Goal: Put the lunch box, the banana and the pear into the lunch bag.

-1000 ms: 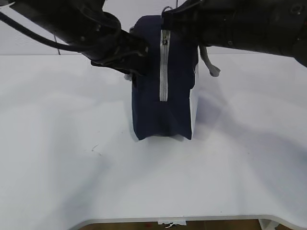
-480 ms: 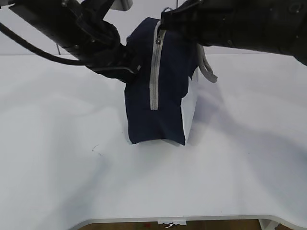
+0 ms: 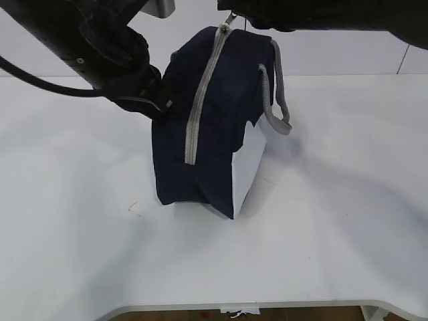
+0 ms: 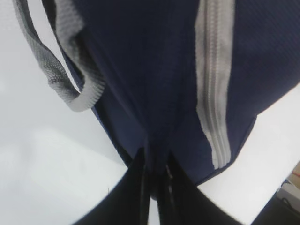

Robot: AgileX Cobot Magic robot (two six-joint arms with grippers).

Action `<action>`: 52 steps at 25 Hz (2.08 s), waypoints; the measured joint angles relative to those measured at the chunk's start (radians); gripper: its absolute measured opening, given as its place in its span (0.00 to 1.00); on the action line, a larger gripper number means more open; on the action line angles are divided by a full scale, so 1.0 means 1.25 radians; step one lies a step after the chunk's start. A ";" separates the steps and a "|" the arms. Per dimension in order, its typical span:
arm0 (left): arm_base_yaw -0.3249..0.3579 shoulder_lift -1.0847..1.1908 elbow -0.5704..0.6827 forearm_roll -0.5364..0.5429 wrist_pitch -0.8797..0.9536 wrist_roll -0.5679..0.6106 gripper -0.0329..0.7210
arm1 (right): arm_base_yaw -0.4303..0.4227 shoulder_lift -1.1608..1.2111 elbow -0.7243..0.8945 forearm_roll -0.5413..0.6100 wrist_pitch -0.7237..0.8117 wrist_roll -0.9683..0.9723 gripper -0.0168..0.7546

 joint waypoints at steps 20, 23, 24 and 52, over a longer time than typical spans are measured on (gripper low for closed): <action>0.000 -0.029 0.000 0.021 0.092 0.003 0.04 | -0.038 0.195 -0.210 -0.016 0.123 0.017 0.02; 0.000 -0.029 0.000 0.021 0.103 0.003 0.04 | -0.040 0.234 -0.250 -0.016 0.138 0.017 0.02; 0.000 -0.029 0.000 0.021 0.105 0.003 0.04 | -0.042 0.245 -0.264 -0.016 0.146 0.017 0.02; 0.031 -0.035 -0.184 0.000 0.140 -0.144 0.56 | -0.047 0.293 -0.317 0.077 0.222 -0.030 0.02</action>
